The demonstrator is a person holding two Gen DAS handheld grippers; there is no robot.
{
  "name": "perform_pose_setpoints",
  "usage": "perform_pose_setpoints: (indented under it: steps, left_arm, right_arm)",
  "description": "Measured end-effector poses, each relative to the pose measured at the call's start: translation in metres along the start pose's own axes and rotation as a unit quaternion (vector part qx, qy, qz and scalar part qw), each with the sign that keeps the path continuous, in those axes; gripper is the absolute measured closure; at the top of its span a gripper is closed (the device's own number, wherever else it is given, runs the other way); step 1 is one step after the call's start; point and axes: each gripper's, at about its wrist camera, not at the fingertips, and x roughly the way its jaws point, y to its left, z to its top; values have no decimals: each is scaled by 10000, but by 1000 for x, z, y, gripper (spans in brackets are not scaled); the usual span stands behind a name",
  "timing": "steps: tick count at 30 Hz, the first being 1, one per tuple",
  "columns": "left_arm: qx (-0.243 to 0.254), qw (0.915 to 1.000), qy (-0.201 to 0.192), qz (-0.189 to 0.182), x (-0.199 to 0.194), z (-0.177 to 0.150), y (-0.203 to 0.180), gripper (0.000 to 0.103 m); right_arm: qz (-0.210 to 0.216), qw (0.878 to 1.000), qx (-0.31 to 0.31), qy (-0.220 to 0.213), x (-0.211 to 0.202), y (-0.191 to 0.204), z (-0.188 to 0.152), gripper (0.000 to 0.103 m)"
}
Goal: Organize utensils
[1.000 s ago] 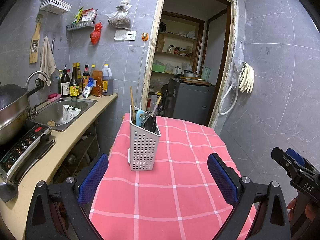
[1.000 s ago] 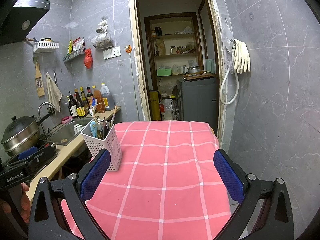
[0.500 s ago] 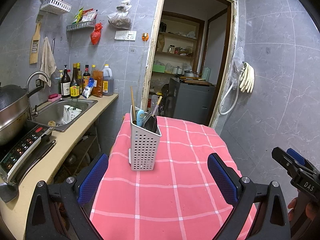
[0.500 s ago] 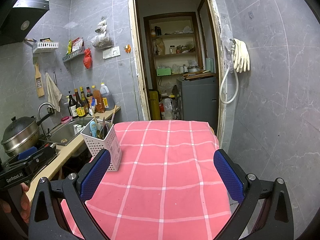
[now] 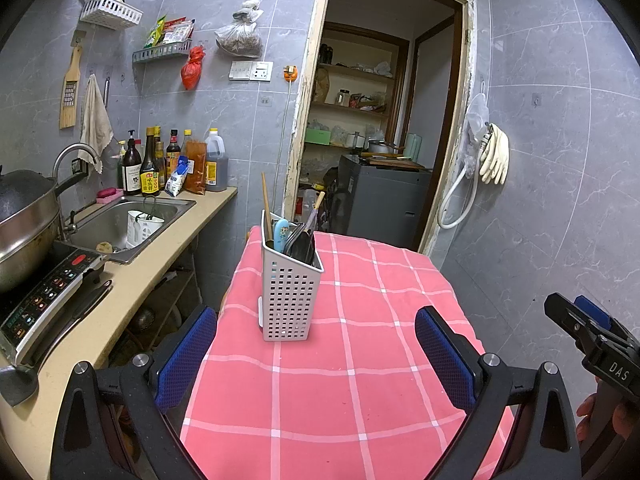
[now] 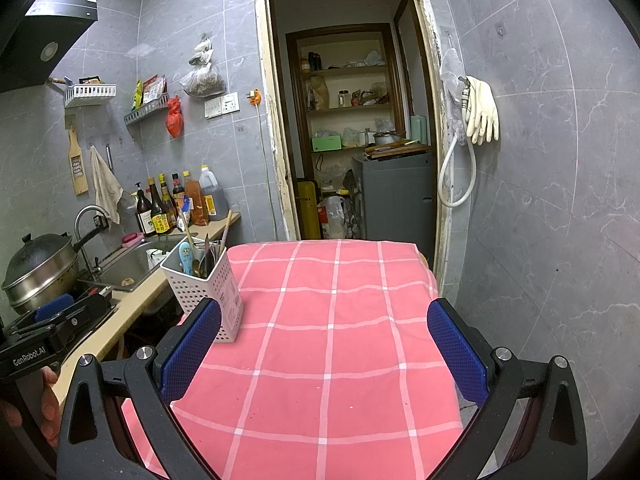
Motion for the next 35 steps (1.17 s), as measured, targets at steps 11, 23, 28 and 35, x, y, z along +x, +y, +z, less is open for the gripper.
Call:
perform_pose_setpoints:
  steps: [11,23,28,35]
  left_arm:
    - [4,10000,0,1,0,0,-1,3]
    - [-72,9997,149,153,4,3,16,3]
    - [-20,9997,158,173,5,3,12,3]
    - [-10,9996,186,200,7,3,15,3]
  right_arm:
    - [2,10000,3,6,0,0,0,2]
    - [3,10000,4,18,0,0,1,2]
    - [8,10000,6,32,0,0,-1,2]
    - [9,10000,3,86,-1,1,-10,2]
